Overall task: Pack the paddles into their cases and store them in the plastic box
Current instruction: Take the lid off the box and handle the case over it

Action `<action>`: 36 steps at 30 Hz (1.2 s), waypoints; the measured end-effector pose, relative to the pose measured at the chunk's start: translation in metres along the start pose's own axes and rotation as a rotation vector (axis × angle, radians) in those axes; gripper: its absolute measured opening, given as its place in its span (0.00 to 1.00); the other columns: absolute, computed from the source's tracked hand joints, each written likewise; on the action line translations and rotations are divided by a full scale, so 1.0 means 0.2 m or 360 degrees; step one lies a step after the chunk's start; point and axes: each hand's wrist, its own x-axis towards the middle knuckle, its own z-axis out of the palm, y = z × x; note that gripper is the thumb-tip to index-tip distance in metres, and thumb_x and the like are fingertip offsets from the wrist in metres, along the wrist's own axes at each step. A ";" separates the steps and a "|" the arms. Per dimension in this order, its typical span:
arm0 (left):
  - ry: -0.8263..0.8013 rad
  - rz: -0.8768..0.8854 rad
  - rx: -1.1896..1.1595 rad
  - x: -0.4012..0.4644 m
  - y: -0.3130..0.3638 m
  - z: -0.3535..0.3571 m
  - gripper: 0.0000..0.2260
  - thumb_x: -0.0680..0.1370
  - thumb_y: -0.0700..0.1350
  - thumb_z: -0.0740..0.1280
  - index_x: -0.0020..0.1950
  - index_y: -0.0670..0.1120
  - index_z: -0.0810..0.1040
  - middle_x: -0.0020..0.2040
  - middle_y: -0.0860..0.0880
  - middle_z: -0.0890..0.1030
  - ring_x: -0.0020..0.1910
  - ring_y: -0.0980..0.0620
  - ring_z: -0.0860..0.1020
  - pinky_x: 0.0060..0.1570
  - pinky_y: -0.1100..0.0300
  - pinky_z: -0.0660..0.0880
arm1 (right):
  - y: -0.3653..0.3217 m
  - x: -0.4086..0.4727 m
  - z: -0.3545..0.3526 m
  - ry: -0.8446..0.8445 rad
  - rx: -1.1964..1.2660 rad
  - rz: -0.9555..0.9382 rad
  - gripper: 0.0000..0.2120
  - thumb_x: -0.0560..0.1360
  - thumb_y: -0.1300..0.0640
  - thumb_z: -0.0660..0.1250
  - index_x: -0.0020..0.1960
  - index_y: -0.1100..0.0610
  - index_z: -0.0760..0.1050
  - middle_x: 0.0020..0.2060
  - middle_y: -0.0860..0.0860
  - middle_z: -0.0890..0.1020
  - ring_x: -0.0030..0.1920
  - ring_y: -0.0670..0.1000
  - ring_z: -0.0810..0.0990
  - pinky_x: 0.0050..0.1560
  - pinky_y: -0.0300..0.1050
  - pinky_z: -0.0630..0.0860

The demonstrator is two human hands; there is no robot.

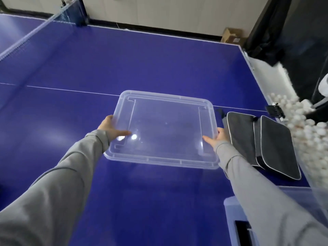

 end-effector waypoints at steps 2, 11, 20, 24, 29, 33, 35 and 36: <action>-0.0001 0.0014 0.0075 0.08 -0.03 0.06 0.44 0.62 0.46 0.80 0.72 0.42 0.61 0.68 0.44 0.69 0.65 0.43 0.70 0.61 0.55 0.66 | 0.03 0.06 0.07 0.0049 -0.0055 0.0030 0.37 0.68 0.50 0.74 0.70 0.59 0.61 0.65 0.58 0.69 0.62 0.59 0.72 0.62 0.49 0.69; 0.0028 -0.0076 0.0184 0.33 -0.16 0.26 0.44 0.63 0.47 0.80 0.73 0.44 0.61 0.67 0.41 0.62 0.65 0.40 0.67 0.67 0.48 0.66 | 0.12 0.29 0.28 0.0115 -0.0195 0.0039 0.37 0.69 0.50 0.73 0.71 0.60 0.61 0.67 0.58 0.66 0.67 0.58 0.66 0.67 0.51 0.66; 0.0169 0.0015 0.0225 0.41 -0.26 0.33 0.45 0.62 0.51 0.80 0.73 0.44 0.61 0.66 0.43 0.64 0.67 0.44 0.61 0.68 0.50 0.62 | 0.15 0.39 0.39 0.0213 -0.0258 0.0013 0.34 0.67 0.47 0.74 0.68 0.57 0.65 0.63 0.57 0.66 0.66 0.58 0.66 0.66 0.57 0.68; 0.0188 0.0035 0.0282 0.43 -0.26 0.34 0.42 0.62 0.52 0.79 0.71 0.43 0.64 0.65 0.43 0.64 0.67 0.44 0.61 0.67 0.52 0.62 | 0.15 0.39 0.41 0.0244 -0.0345 -0.0034 0.34 0.67 0.47 0.73 0.67 0.58 0.66 0.63 0.57 0.66 0.65 0.58 0.66 0.66 0.56 0.68; 0.0174 0.0010 0.0358 0.42 -0.24 0.34 0.40 0.63 0.52 0.79 0.69 0.42 0.65 0.65 0.42 0.65 0.66 0.43 0.62 0.65 0.50 0.63 | 0.15 0.36 0.41 0.0258 -0.0344 -0.0035 0.35 0.68 0.48 0.73 0.69 0.59 0.63 0.65 0.58 0.66 0.67 0.58 0.65 0.66 0.56 0.68; 0.0107 -0.0024 0.0373 0.37 -0.24 0.33 0.42 0.65 0.52 0.77 0.72 0.43 0.60 0.70 0.43 0.62 0.69 0.42 0.60 0.67 0.47 0.61 | 0.14 0.29 0.39 0.0198 -0.0262 -0.0068 0.37 0.70 0.50 0.72 0.72 0.59 0.59 0.68 0.58 0.66 0.69 0.58 0.63 0.69 0.56 0.65; 0.0075 -0.0043 0.0410 0.32 -0.25 0.32 0.44 0.67 0.52 0.76 0.75 0.44 0.55 0.72 0.43 0.60 0.71 0.42 0.59 0.68 0.47 0.60 | 0.14 0.24 0.38 0.0129 -0.0278 -0.0094 0.37 0.70 0.50 0.72 0.73 0.58 0.57 0.70 0.57 0.64 0.70 0.58 0.62 0.69 0.57 0.65; 0.0068 -0.0056 0.0421 0.30 -0.25 0.31 0.45 0.67 0.53 0.76 0.76 0.44 0.54 0.73 0.44 0.59 0.71 0.42 0.58 0.69 0.47 0.60 | 0.14 0.21 0.37 0.0110 -0.0292 -0.0111 0.37 0.71 0.50 0.71 0.73 0.57 0.57 0.70 0.56 0.63 0.70 0.58 0.62 0.69 0.58 0.65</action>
